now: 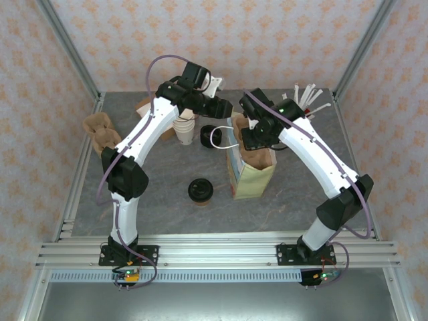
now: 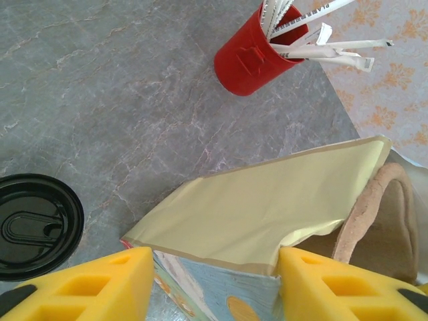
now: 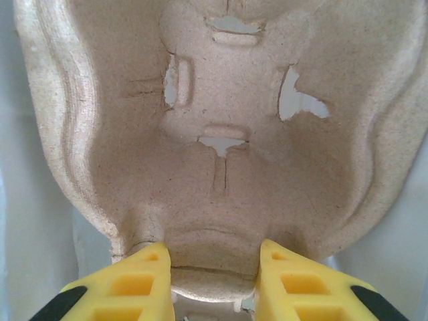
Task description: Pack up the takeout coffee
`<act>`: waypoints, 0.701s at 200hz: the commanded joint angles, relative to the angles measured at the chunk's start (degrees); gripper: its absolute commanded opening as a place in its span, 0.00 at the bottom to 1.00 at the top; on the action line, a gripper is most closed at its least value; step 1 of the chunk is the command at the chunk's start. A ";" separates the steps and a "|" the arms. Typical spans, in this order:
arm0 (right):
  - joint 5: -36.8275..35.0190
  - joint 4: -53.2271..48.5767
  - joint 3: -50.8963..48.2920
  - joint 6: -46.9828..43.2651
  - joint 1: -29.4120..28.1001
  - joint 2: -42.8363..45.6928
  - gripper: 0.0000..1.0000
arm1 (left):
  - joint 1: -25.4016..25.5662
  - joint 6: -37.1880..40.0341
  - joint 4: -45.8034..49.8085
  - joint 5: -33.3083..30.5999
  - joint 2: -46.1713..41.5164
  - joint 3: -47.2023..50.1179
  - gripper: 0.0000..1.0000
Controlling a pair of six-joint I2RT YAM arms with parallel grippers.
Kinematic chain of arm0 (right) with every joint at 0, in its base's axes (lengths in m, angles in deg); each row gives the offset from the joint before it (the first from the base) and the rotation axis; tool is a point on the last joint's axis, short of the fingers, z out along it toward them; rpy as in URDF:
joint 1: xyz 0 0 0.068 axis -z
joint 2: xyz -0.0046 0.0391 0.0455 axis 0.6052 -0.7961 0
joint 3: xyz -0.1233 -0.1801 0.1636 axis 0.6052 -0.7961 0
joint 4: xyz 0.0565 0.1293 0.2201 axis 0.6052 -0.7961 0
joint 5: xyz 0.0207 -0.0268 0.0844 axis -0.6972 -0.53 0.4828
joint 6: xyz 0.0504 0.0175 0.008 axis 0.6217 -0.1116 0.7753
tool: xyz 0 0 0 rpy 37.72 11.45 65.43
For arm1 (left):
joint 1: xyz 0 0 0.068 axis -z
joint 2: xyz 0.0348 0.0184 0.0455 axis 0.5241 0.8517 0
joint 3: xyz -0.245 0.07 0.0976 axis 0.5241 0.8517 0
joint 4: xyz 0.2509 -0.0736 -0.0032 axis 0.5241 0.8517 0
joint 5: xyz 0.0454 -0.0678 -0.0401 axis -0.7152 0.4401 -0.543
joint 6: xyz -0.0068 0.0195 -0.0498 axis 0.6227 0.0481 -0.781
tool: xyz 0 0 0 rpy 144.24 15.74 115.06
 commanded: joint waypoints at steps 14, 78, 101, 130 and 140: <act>3.99 -1.78 -2.16 0.31 0.04 2.37 0.29 | -0.92 -0.35 1.40 -2.32 0.33 -1.13 0.52; 7.12 -1.63 2.12 -1.63 0.05 0.40 0.29 | -0.80 -0.75 -0.02 -0.74 -0.48 0.60 0.52; 6.43 -2.45 4.16 -1.67 0.00 -0.18 0.29 | -0.82 -0.79 -0.22 -0.80 -0.80 0.95 0.52; 5.42 -3.60 3.19 -1.09 -0.03 0.27 0.29 | -0.85 -0.90 -0.25 -1.17 -0.84 0.89 0.52; 4.85 -3.85 2.41 -0.67 0.05 0.40 0.29 | -0.80 -0.77 -0.31 -1.34 -0.84 0.85 0.52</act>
